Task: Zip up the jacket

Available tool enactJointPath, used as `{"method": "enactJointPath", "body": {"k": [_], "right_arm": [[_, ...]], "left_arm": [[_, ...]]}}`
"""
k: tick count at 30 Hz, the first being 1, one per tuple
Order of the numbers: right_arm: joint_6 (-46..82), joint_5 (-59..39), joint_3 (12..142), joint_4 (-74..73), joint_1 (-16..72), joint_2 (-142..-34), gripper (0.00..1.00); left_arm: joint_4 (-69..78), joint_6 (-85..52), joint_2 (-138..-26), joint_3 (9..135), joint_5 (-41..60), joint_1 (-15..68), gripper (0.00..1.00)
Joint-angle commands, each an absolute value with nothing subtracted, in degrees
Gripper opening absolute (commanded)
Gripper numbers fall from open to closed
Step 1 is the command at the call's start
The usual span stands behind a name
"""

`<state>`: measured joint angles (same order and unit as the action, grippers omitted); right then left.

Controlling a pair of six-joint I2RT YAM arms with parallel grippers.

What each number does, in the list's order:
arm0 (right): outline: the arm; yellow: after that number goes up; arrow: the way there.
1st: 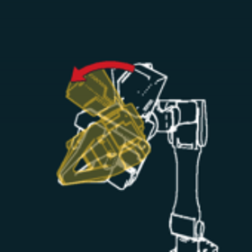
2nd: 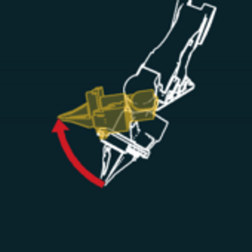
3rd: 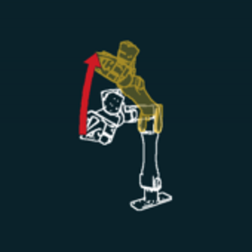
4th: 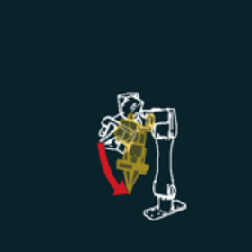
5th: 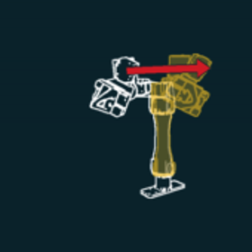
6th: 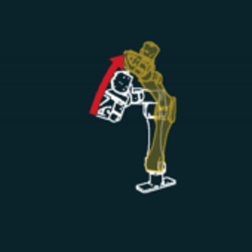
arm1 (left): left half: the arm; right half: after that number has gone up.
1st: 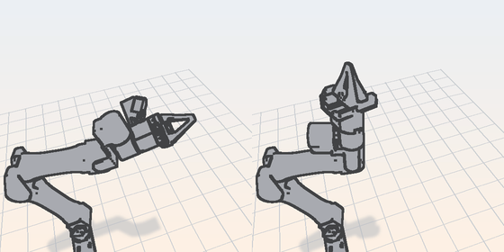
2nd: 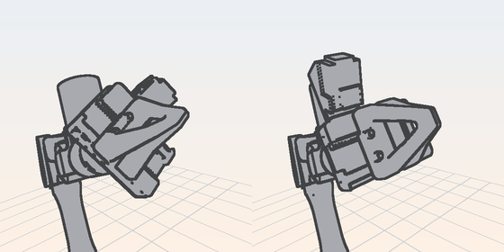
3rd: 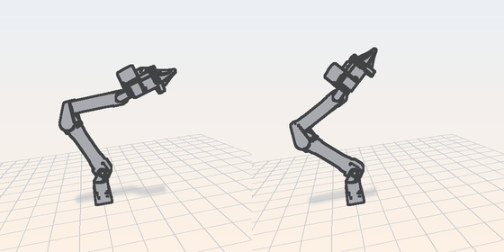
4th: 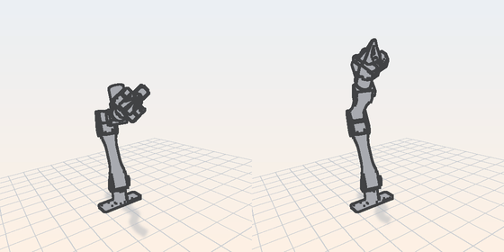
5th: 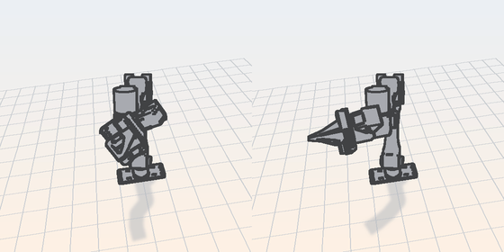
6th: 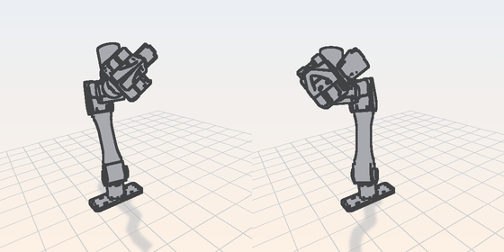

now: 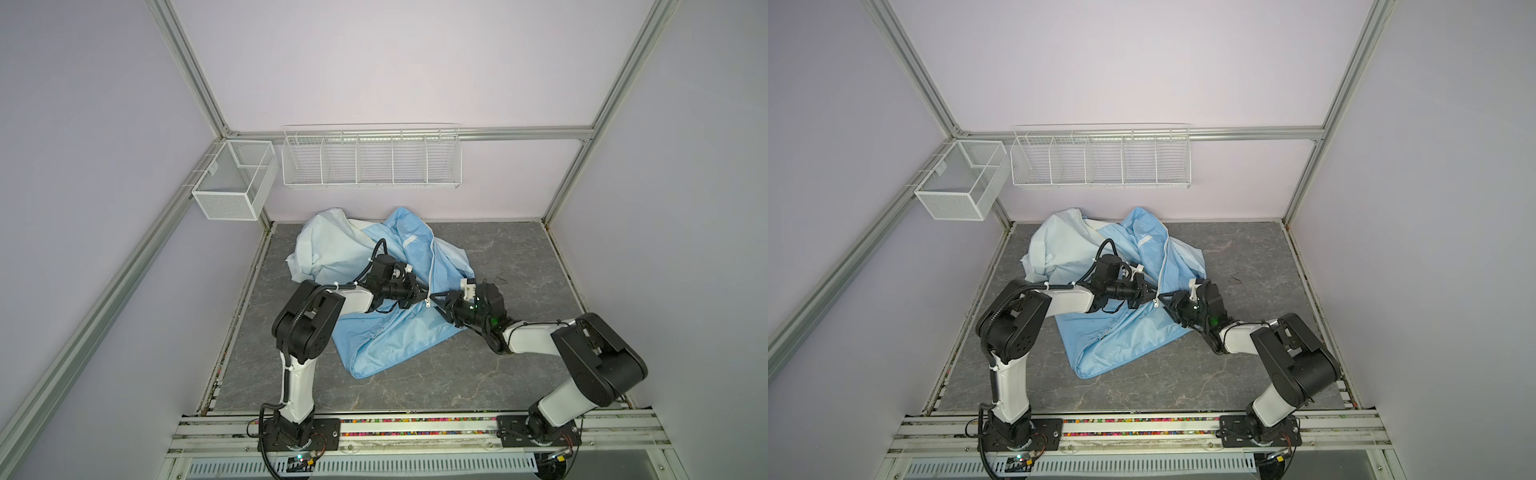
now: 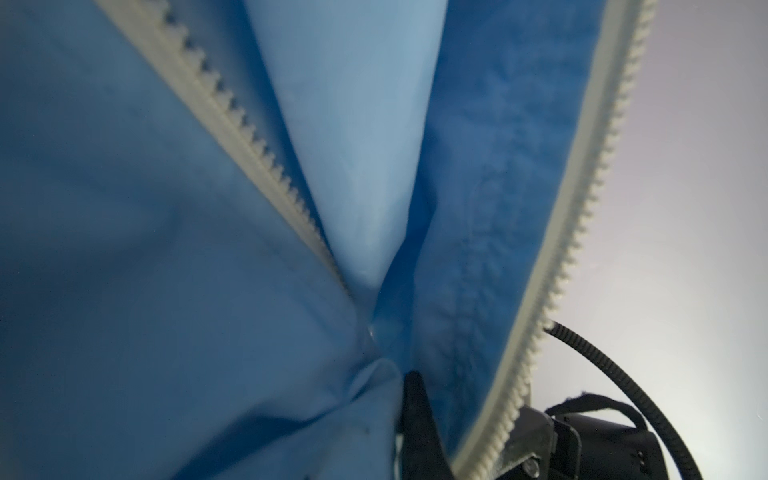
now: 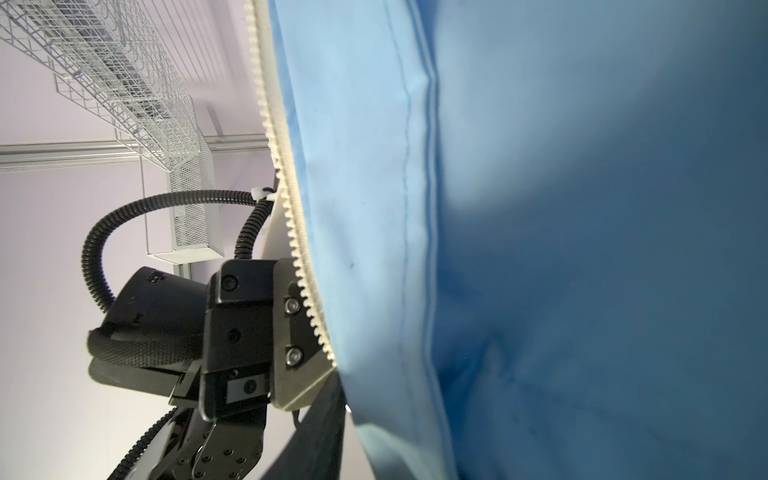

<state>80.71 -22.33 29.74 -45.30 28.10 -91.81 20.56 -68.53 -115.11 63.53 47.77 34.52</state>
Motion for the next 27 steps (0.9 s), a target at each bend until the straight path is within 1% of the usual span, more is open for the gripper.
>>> {"method": "enactJointPath", "body": {"k": [1,9,15,23,27], "right_arm": [[80.9,-23.8,31.0,-48.7,28.0,-93.1,0.38],[80.7,-24.1,31.5,-48.9,28.2,-94.0,0.30],[80.5,-24.3,31.7,-49.0,28.2,-93.9,0.22],[80.0,-25.8,33.3,-49.2,28.0,-93.7,0.07],[79.1,-28.0,35.6,-47.8,27.0,-93.2,0.06]], "left_arm": [[22.1,-68.8,-114.1,63.4,47.7,34.7,0.00],[22.2,-68.9,-114.1,63.2,47.5,34.7,0.00],[22.1,-68.9,-114.2,63.2,47.5,34.7,0.00],[20.9,-68.7,-112.7,62.5,46.3,33.5,0.00],[18.0,-67.3,-109.8,60.8,44.3,31.8,0.00]]}}
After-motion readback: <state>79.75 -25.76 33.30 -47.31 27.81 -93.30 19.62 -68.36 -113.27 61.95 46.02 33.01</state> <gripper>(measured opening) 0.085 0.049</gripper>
